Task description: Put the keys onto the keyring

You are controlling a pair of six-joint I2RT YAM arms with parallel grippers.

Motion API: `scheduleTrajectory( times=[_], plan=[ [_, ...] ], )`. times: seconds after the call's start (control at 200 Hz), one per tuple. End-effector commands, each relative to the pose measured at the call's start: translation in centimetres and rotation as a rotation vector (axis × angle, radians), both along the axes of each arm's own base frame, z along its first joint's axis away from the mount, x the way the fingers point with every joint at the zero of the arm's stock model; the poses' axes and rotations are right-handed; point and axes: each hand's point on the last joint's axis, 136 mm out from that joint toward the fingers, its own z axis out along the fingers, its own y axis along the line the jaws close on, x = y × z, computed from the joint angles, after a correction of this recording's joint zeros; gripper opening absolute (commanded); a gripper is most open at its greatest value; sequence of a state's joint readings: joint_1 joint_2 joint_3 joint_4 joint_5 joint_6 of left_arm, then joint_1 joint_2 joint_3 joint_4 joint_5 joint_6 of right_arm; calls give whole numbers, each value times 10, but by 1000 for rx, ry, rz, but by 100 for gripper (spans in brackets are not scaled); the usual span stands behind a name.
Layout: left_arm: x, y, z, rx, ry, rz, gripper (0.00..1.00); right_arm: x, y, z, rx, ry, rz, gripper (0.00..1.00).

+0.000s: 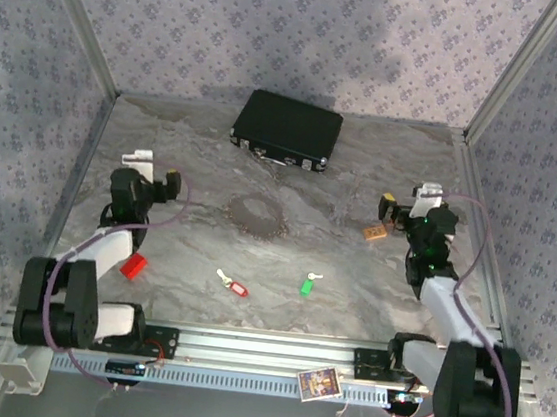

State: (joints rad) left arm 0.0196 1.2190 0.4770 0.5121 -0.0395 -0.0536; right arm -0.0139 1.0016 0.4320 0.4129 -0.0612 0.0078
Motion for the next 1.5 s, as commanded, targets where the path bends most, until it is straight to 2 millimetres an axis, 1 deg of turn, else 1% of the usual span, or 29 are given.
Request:
scheduleTrajectory(
  times=[0.0,0.035,0.065,0.125,0.155,0.195,0.265,0.355,0.44,0.52,0.6,0.605,0.665,0.71,0.78,0.81,0.869,0.879,0.909,0.914,0.944,0.959,0.979,1.094,1.199,1.309,1.384,1.449,1.494],
  plan=[
    [-5,0,3,-194,44,64,100,-16,3,-3,169,67,-33,99],
    [-2,-3,5,-274,43,71,100,-21,-3,-1,238,65,-86,99],
    [0,-10,6,-320,46,49,100,-27,-12,-6,301,90,-165,99],
    [3,-30,9,-349,73,-66,100,-40,-30,-16,434,123,-318,99],
    [3,-40,9,-365,97,-118,100,-44,-31,-21,469,145,-330,99],
    [1,-51,5,-397,136,-171,100,-48,-18,-25,498,190,-265,99],
    [-4,-66,-2,-462,196,-233,100,-56,5,-36,544,284,-179,95],
    [-11,-75,-11,-521,256,-254,100,-66,33,-45,544,386,-89,91],
    [-18,-88,-14,-547,286,-276,99,-73,62,-45,464,463,21,91],
    [-23,-102,-16,-532,306,-289,99,-77,88,-45,355,528,104,90],
    [-28,-116,-19,-501,341,-294,99,-76,113,-45,248,591,165,87],
    [-28,-117,-20,-499,343,-293,99,-76,115,-48,240,601,167,87],
    [-31,-126,-22,-478,373,-308,99,-70,136,-50,164,667,221,82],
    [-32,-128,-23,-460,393,-299,99,-66,153,-52,117,718,268,77],
    [-33,-132,-25,-453,409,-297,99,-56,177,-57,43,780,340,64],
    [-33,-134,-25,-457,412,-296,98,-51,186,-60,4,795,374,60],
    [-33,-137,-24,-463,421,-302,98,-41,200,-69,-76,830,433,57],
    [-33,-138,-24,-463,422,-302,98,-38,203,-67,-89,827,447,56],
    [-34,-139,-24,-460,425,-304,98,-34,211,-74,-128,850,487,53],
    [-34,-139,-24,-460,426,-305,98,-29,214,-70,-129,838,495,53],
    [-35,-139,-22,-456,425,-307,98,-26,221,-69,-164,856,532,51],
    [-35,-139,-22,-455,426,-305,98,-25,225,-74,-183,875,549,50],
    [-35,-139,-22,-453,424,-302,98,-21,231,-74,-202,880,573,49],
    [-36,-136,-20,-445,410,-285,98,-8,257,-88,-302,926,689,47],
    [-34,-129,-23,-422,399,-254,99,2,274,-99,-382,948,746,46],
    [-31,-126,-26,-408,401,-232,99,3,289,-110,-426,977,802,46],
    [-31,-126,-24,-411,393,-234,99,2,292,-122,-467,1003,811,45],
    [-31,-126,-25,-415,388,-229,99,5,294,-131,-484,1015,795,42],
    [-31,-125,-26,-420,388,-222,99,6,297,-134,-477,1020,796,38]
  ],
)
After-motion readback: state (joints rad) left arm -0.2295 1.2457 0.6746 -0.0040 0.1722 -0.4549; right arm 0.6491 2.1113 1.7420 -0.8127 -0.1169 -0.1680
